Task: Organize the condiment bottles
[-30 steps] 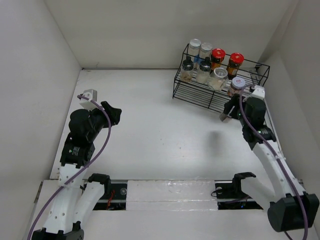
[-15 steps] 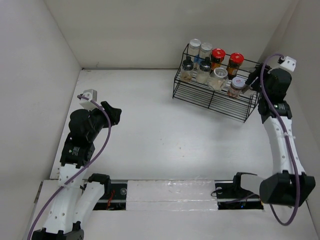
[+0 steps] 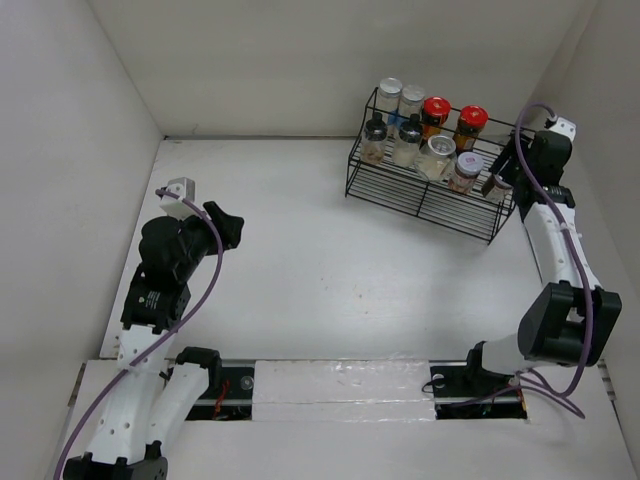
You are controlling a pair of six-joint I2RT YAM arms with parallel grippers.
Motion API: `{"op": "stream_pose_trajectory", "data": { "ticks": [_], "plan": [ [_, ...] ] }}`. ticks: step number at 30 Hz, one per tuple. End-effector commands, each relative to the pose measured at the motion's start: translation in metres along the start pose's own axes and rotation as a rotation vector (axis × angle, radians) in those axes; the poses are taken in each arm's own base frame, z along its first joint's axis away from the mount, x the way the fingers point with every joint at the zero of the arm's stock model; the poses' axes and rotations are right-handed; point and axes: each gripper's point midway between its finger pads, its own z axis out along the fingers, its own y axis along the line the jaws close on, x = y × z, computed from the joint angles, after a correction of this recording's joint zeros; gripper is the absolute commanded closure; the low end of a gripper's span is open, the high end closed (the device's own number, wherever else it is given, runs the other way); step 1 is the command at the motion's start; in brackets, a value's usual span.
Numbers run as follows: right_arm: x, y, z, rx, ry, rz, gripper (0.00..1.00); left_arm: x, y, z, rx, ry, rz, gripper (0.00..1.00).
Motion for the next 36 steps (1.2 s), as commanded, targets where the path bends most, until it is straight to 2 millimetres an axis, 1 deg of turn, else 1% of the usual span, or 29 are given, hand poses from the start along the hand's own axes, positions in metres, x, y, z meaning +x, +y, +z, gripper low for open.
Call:
{"op": "stream_pose_trajectory", "data": {
  "ticks": [1, 2, 4, 5, 6, 7, 8, 9, 10, 11, 12, 13, 14, 15, 16, 17, 18, 19, 21, 22, 23, 24, 25, 26, 28, 29, 31, 33, 36],
  "plan": [
    [-0.049, 0.021, -0.007, -0.087, -0.167, 0.033, 0.37, -0.014, -0.005, 0.000, 0.019, -0.052, 0.017, 0.51],
    [-0.049, 0.021, -0.007, -0.087, -0.167, 0.034, 0.27, -0.014, -0.005, 0.000, 0.019, -0.052, 0.017, 0.49],
    [-0.053, 0.022, -0.011, -0.091, -0.179, 0.035, 0.18, -0.014, -0.005, 0.000, 0.019, -0.052, 0.017, 0.45],
    [-0.058, 0.023, -0.017, -0.095, -0.193, 0.036, 0.08, -0.014, -0.005, 0.000, 0.019, -0.052, 0.017, 0.42],
    [-0.058, 0.023, -0.017, -0.095, -0.193, 0.036, 0.03, -0.014, -0.005, 0.000, 0.019, -0.052, 0.017, 0.39],
    [-0.069, 0.025, -0.025, -0.104, -0.221, 0.039, 0.00, -0.014, -0.005, 0.000, 0.019, -0.052, 0.017, 0.37],
    [-0.076, 0.029, -0.031, -0.122, -0.238, 0.040, 0.00, -0.014, -0.005, 0.000, 0.019, -0.052, 0.017, 0.34],
    [-0.084, 0.029, -0.044, -0.129, -0.259, 0.042, 0.00, -0.015, -0.006, -0.003, 0.023, -0.061, 0.018, 0.22],
    [-0.088, 0.037, -0.053, -0.158, -0.273, 0.039, 0.00, -0.015, -0.006, -0.003, 0.023, -0.061, 0.018, 0.17],
    [-0.098, 0.042, -0.064, -0.182, -0.299, 0.049, 0.00, -0.015, -0.006, -0.003, 0.023, -0.061, 0.018, 0.14],
    [-0.111, 0.047, -0.086, -0.207, -0.346, 0.051, 0.00, -0.017, -0.008, -0.006, 0.028, -0.073, 0.020, 0.11],
    [-0.115, 0.058, -0.101, -0.264, -0.360, 0.044, 0.00, -0.018, -0.008, -0.006, 0.028, -0.073, 0.020, 0.07],
    [-0.117, 0.072, -0.117, -0.326, -0.373, 0.034, 0.00, -0.024, -0.012, -0.012, 0.043, -0.106, 0.015, 0.05],
    [-0.106, 0.080, -0.126, -0.377, -0.356, 0.023, 0.00, -0.026, -0.013, -0.014, 0.047, -0.114, 0.007, 0.03],
    [-0.113, 0.091, -0.158, -0.451, -0.408, 0.014, 0.00, -0.029, -0.015, -0.016, 0.055, -0.131, 0.009, 0.02],
    [-0.106, 0.107, -0.176, -0.548, -0.407, -0.007, 0.00, -0.034, -0.020, -0.020, 0.071, -0.143, -0.002, 0.00],
    [-0.095, 0.124, -0.195, -0.634, -0.396, -0.023, 0.00, -0.038, -0.022, -0.025, 0.082, -0.167, 0.001, 0.00],
    [-0.086, 0.130, -0.220, -0.708, -0.417, -0.048, 0.00, -0.038, -0.026, -0.028, 0.099, -0.169, -0.010, 0.00],
    [-0.063, 0.152, -0.257, -0.888, -0.393, -0.101, 0.00, -0.047, -0.033, -0.036, 0.128, -0.204, -0.014, 0.00],
    [-0.049, 0.153, -0.280, -0.966, -0.392, -0.123, 0.00, -0.053, -0.038, -0.040, 0.145, -0.214, -0.022, 0.00],
    [-0.044, 0.152, -0.289, -0.983, -0.405, -0.135, 0.00, -0.059, -0.042, -0.046, 0.155, -0.236, -0.019, 0.00],
    [-0.034, 0.156, -0.305, -1.059, -0.396, -0.159, 0.00, -0.056, -0.045, -0.047, 0.174, -0.216, -0.027, 0.00],
    [-0.028, 0.157, -0.320, -1.106, -0.405, -0.178, 0.00, -0.060, -0.051, -0.053, 0.195, -0.231, -0.022, 0.00],
    [-0.025, 0.150, -0.336, -1.127, -0.431, -0.194, 0.00, -0.064, -0.055, -0.058, 0.212, -0.242, -0.031, 0.00],
    [-0.019, 0.145, -0.354, -1.158, -0.442, -0.214, 0.00, -0.069, -0.064, -0.063, 0.251, -0.248, -0.034, 0.00],
    [-0.022, 0.137, -0.371, -1.159, -0.485, -0.236, 0.00, -0.074, -0.069, -0.069, 0.273, -0.267, -0.040, 0.00],
    [-0.023, 0.128, -0.381, -1.141, -0.517, -0.248, 0.00, -0.081, -0.075, -0.074, 0.299, -0.288, -0.042, 0.00],
    [-0.023, 0.119, -0.390, -1.119, -0.545, -0.246, 0.00, -0.083, -0.079, -0.078, 0.316, -0.299, -0.036, 0.00],
    [-0.019, 0.115, -0.382, -1.080, -0.525, -0.232, 0.00, -0.085, -0.087, -0.081, 0.359, -0.301, -0.042, 0.00]
  ]
}}
